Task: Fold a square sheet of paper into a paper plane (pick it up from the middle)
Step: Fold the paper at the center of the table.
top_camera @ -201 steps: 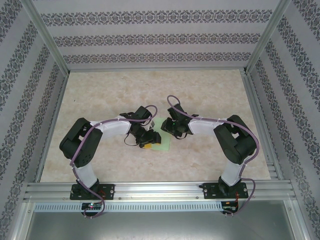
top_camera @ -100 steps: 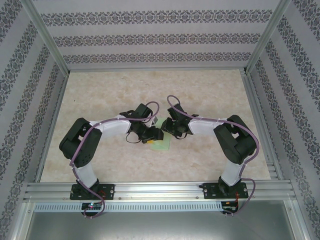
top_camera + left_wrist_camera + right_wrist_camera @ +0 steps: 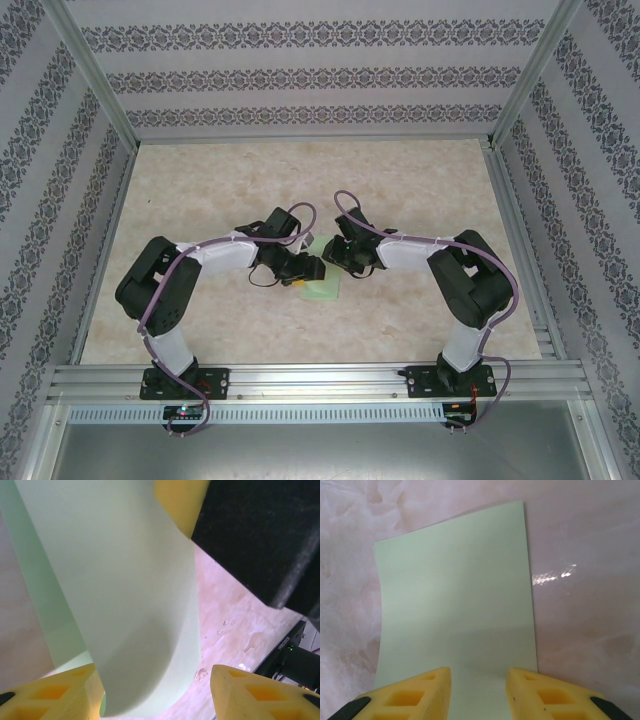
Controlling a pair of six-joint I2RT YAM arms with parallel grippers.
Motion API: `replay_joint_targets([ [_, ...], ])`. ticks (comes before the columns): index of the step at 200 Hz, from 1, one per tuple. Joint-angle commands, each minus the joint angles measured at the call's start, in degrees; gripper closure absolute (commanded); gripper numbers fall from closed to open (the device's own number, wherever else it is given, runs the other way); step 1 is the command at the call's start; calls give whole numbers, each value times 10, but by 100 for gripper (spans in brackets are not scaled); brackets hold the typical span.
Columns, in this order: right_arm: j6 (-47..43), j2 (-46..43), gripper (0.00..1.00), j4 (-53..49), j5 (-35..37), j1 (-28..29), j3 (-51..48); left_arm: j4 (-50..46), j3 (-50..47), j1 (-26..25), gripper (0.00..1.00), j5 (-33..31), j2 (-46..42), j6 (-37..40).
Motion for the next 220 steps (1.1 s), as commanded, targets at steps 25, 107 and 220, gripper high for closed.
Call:
replay_joint_targets([
  [25, 6, 23, 63, -44, 7, -2, -33, 65, -15, 10, 42, 0, -15, 19],
  [107, 6, 22, 64, -45, 6, 0, -29, 59, -52, 10, 54, 44, -31, 10],
  [220, -23, 29, 75, -47, -7, 10, -22, 85, -45, 11, 77, 3, -45, -49],
])
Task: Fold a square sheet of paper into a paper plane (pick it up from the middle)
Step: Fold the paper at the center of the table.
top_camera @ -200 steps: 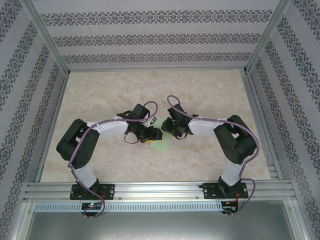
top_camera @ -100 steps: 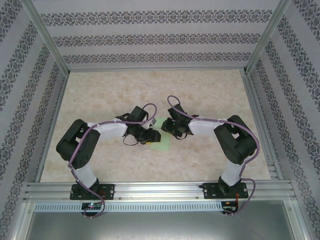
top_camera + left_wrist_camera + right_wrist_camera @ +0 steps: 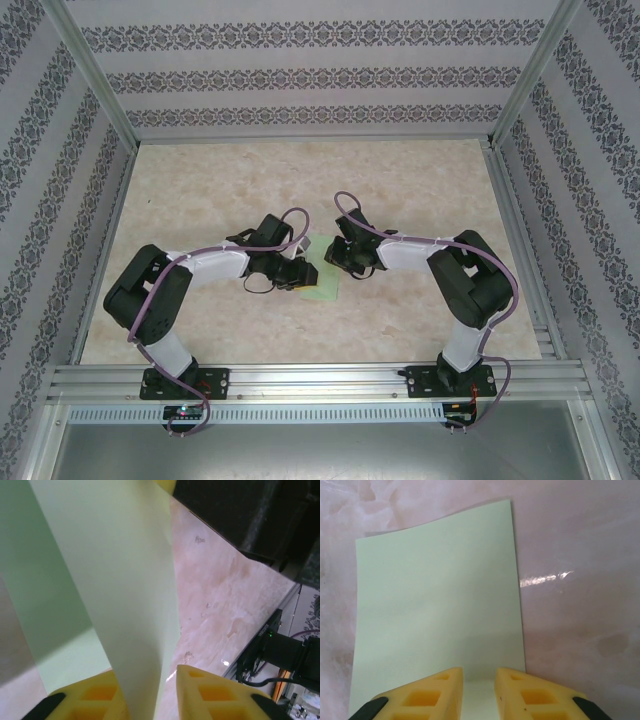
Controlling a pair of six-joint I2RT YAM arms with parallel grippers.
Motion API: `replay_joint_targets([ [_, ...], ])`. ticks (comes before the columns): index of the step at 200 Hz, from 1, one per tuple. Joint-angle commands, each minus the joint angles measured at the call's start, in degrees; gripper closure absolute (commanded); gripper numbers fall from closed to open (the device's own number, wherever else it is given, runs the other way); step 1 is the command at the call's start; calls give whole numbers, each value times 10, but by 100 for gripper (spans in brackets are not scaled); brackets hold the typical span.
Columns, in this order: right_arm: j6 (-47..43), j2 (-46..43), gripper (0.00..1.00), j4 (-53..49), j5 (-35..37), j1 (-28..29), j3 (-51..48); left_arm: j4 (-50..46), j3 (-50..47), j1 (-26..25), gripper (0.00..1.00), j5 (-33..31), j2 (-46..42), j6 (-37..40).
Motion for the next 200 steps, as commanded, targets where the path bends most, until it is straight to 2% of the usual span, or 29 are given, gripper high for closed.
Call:
replay_joint_targets([
  [1, -21, 29, 75, -51, -7, 10, -16, 15, 21, 7, 78, -35, -3, -23],
  [28, -61, -5, 76, -48, -17, 6, -9, -12, 23, 6, 83, -57, 10, -32],
  [82, -102, -71, 75, -40, -61, 11, 3, -51, 32, 6, 85, -63, 40, -32],
  [139, -82, -37, 92, -32, -78, 40, -15, -55, 41, 5, 85, -64, 50, -33],
  [165, -81, -16, 95, -42, -69, 41, -12, -58, 44, 6, 83, -65, 45, -32],
  [200, -83, 4, 96, -56, -61, 40, -9, -38, 37, 5, 72, -39, 27, -37],
])
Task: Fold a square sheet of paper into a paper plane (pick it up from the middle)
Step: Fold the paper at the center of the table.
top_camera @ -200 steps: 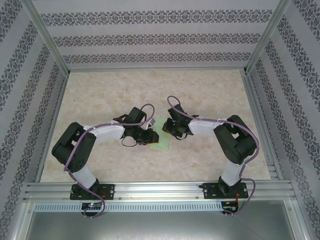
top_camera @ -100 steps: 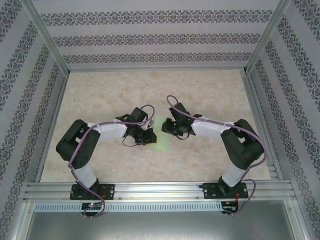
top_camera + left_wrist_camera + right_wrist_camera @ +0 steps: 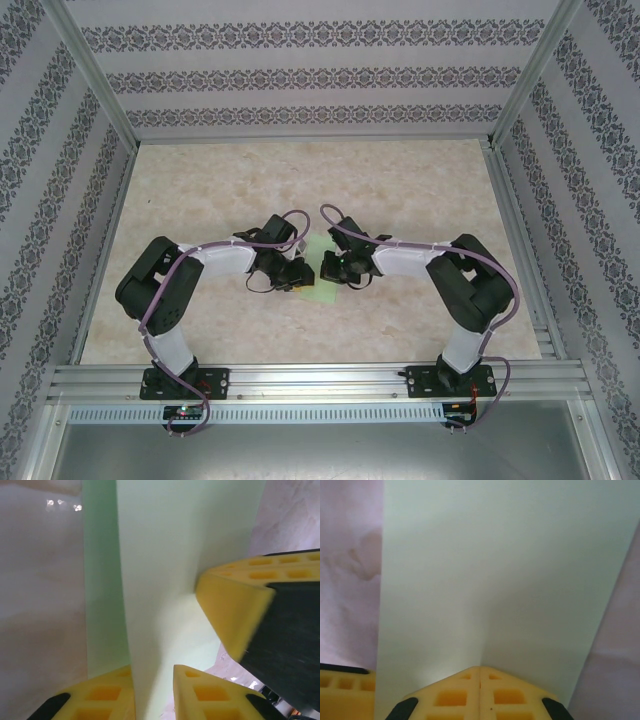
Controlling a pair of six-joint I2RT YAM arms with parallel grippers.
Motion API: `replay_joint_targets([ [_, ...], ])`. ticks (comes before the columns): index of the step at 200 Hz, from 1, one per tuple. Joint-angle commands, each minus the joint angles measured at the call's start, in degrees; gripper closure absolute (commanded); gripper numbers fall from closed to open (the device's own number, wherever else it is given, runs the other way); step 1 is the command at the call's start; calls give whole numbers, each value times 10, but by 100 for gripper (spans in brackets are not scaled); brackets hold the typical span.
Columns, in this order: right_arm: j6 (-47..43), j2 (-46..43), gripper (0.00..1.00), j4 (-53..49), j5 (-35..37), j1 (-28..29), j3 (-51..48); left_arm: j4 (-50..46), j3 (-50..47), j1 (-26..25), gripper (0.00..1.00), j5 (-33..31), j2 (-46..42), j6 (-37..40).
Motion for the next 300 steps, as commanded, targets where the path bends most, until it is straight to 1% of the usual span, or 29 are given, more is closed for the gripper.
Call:
replay_joint_targets([
  [1, 3, 13, 96, -14, 8, 2, -4, 8, 8, 5, 72, 19, -20, -7],
  [23, 2, 11, 96, -18, 7, 0, -2, 38, -2, 5, 70, 41, -37, -18],
  [51, 1, -5, 95, -7, -6, -8, -6, 62, -3, 6, 70, 48, -51, -26],
  [79, 9, -58, 90, 23, -20, -16, -29, 77, -6, 6, 71, 54, -47, -28],
  [125, 24, -126, 85, 16, 10, -31, -71, 110, -5, 6, 71, 61, -26, -40],
  [140, 26, -145, 81, 21, 17, -36, -91, 117, -3, 5, 68, 61, -18, -45],
  [156, 26, -165, 75, 28, 22, -42, -111, 122, 2, 5, 65, 62, -8, -48],
  [171, 23, -181, 67, 32, 28, -46, -126, 127, 5, 6, 59, 63, 0, -51],
  [193, 8, -200, 61, 39, 26, -49, -141, 135, 8, 6, 52, 64, 10, -56],
  [208, -6, -207, 58, 52, 10, -49, -148, 137, 9, 5, 50, 63, 14, -57],
  [232, -23, -205, 55, 78, -26, -48, -147, 134, 9, 6, 48, 60, 16, -57],
  [238, -24, -202, 54, 83, -33, -48, -146, 132, 9, 5, 49, 58, 16, -57],
  [252, -23, -189, 55, 89, -44, -48, -138, 130, 9, 6, 55, 55, 15, -57],
  [264, -21, -175, 56, 96, -54, -46, -130, 126, 8, 5, 62, 49, 12, -57],
  [285, -14, -149, 60, 119, -71, -42, -121, 123, 5, 6, 72, 46, 13, -57],
  [300, -9, -134, 64, 132, -77, -39, -116, 118, 5, 6, 76, 43, 14, -53],
])
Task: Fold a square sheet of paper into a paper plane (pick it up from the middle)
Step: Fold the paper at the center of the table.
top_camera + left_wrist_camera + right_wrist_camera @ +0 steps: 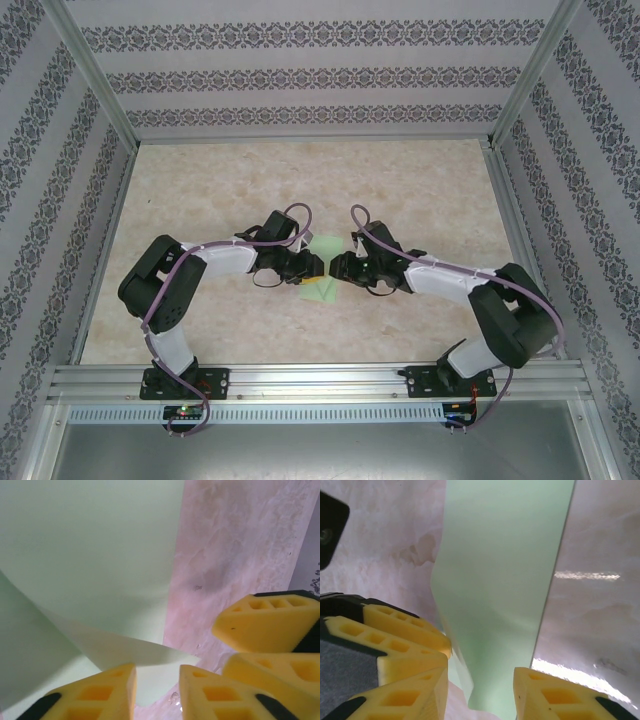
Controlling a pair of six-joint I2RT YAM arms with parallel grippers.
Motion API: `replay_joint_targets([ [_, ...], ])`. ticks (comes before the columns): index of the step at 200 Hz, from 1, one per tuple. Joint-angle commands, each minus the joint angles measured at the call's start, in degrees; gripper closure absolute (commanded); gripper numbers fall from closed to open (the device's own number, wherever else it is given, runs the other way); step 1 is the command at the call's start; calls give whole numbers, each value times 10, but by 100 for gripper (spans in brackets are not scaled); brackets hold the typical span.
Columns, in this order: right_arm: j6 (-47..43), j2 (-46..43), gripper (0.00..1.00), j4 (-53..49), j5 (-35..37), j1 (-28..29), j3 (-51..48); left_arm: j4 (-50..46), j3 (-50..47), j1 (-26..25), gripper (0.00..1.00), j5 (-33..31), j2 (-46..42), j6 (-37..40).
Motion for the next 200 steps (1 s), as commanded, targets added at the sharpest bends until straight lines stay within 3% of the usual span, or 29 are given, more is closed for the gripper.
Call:
replay_joint_targets([
  [1, -3, 23, 64, 43, -28, 6, 19, 8, 7, 5, 76, -11, 3, 2],
  [52, 7, 52, 79, 72, -57, 9, 20, 1, 12, 6, 79, -14, 5, 7],
  [87, -12, 50, 92, 40, -39, 8, 26, 0, 16, 6, 79, -13, 5, 10],
  [138, -71, 65, 94, -32, -16, -4, 58, 42, 16, 5, 80, 32, 5, -5],
  [200, -98, 87, 94, -71, 19, -6, 81, 33, 21, 6, 82, 29, 16, 2],
])
